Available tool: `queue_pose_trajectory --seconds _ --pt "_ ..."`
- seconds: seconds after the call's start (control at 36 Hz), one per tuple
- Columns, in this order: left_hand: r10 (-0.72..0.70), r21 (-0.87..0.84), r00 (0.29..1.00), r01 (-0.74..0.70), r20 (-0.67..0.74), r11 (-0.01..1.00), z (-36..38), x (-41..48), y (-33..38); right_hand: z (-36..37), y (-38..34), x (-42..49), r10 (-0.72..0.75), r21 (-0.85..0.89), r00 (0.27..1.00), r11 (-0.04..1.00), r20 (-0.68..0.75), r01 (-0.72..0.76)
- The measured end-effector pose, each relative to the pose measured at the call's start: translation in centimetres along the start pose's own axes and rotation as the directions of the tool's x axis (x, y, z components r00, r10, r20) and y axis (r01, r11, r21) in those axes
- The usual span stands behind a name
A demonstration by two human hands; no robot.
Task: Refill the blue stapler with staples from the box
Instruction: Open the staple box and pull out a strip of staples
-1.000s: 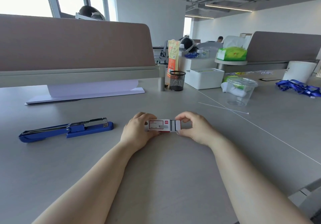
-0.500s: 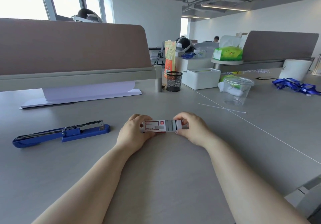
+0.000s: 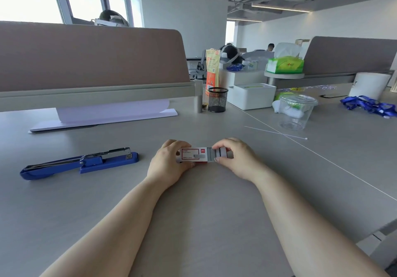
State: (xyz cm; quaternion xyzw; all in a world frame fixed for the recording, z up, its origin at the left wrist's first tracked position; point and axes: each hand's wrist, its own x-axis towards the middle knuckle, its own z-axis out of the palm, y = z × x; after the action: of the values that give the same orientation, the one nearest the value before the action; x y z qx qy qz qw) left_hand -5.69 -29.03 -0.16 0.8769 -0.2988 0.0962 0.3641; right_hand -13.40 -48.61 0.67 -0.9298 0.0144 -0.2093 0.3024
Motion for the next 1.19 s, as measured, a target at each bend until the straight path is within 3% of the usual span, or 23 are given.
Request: queue_pose_trajectory --seconds 0.36,0.64,0.83,1.0,1.19 --pt "0.007 0.004 1.000 -0.007 -0.008 1.000 0.0 -0.1 0.0 0.6 0.1 0.2 0.012 -0.048 1.000 0.999 0.006 -0.012" --pt "-0.005 0.013 1.000 0.005 -0.003 1.000 0.1 0.0 -0.1 0.2 -0.4 0.2 0.011 0.024 0.991 1.000 -0.134 -0.008" --pt "-0.055 0.036 0.998 0.055 -0.009 0.998 0.1 0.2 -0.1 0.0 -0.7 0.1 0.139 0.116 0.990 0.984 -0.037 -0.134" --pt "-0.137 0.080 0.990 0.138 -0.011 0.987 0.4 0.2 -0.6 -0.2 -0.8 0.4 0.309 0.302 0.943 0.917 -0.122 -0.261" --pt "-0.149 0.153 0.989 0.149 -0.009 0.977 0.5 0.2 -0.5 0.2 -0.5 0.5 0.326 0.342 0.944 0.894 -0.053 -0.290"
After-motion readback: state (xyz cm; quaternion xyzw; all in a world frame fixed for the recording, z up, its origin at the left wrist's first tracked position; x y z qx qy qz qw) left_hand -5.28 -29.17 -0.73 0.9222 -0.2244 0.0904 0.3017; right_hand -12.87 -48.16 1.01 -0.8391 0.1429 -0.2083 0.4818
